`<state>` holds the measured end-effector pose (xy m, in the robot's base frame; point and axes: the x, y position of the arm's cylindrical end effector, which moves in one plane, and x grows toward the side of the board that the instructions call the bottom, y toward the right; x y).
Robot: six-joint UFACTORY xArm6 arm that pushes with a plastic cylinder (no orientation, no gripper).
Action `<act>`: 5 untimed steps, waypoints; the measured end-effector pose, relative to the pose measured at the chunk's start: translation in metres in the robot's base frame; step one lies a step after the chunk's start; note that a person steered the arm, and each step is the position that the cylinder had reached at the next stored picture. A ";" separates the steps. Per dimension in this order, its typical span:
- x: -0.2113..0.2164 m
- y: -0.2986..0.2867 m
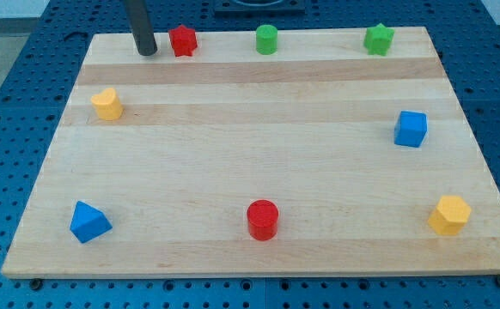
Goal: Point your arm towards red circle
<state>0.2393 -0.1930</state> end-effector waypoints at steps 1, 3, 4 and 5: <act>0.015 0.034; 0.049 0.123; 0.074 0.153; 0.098 0.179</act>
<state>0.3371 -0.0135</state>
